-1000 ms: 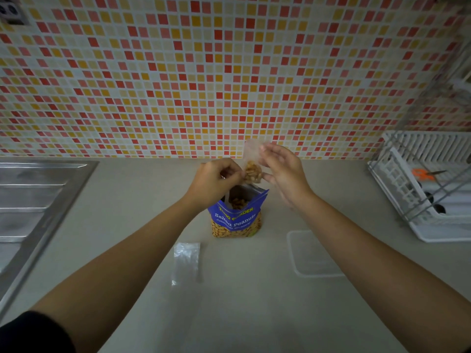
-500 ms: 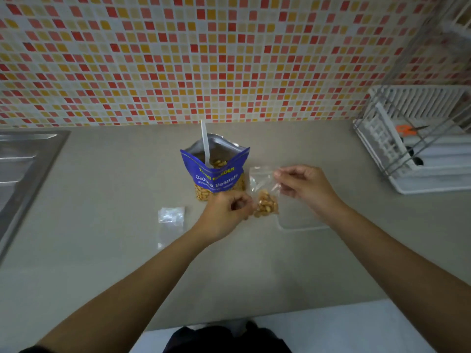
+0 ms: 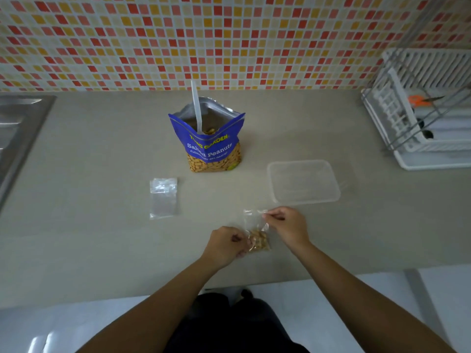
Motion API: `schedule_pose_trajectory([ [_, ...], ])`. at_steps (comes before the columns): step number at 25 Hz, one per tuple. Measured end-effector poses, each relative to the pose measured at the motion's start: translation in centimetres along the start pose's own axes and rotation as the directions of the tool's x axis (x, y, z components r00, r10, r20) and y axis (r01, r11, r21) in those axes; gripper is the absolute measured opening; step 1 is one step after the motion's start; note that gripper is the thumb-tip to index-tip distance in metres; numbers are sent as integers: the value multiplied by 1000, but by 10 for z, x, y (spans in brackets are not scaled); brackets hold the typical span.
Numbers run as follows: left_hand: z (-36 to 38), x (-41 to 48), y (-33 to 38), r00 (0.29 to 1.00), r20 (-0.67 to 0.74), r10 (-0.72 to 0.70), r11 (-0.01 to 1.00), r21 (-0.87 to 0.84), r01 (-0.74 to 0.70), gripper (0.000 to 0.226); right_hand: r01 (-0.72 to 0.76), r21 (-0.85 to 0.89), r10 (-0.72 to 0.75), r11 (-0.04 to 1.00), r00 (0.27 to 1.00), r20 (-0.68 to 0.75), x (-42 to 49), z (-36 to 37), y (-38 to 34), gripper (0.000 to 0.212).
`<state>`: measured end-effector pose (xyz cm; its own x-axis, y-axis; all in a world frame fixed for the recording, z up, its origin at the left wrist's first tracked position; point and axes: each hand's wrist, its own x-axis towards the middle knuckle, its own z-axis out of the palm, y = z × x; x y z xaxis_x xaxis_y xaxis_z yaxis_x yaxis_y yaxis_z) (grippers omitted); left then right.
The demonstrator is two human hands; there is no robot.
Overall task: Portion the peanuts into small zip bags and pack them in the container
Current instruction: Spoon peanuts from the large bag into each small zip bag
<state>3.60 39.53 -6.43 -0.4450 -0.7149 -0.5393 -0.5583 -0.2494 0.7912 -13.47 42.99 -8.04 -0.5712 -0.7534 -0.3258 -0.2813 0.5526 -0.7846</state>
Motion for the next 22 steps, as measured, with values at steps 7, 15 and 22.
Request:
schedule_pose_trajectory([
  [7,13,2,1,997,-37,69,983,174,-62,22,-17,-101,12,995,999,-44,5,-1,-3,16],
  [15,-68,-1,-12,853,-510,108,979,202,-3,17,358,-261,-362,897,932,35,-35,10,-22,23],
  [22,-149,34,-36,705,-707,-57,960,156,234,41,641,-482,-509,598,768,389,-15,100,-52,60],
])
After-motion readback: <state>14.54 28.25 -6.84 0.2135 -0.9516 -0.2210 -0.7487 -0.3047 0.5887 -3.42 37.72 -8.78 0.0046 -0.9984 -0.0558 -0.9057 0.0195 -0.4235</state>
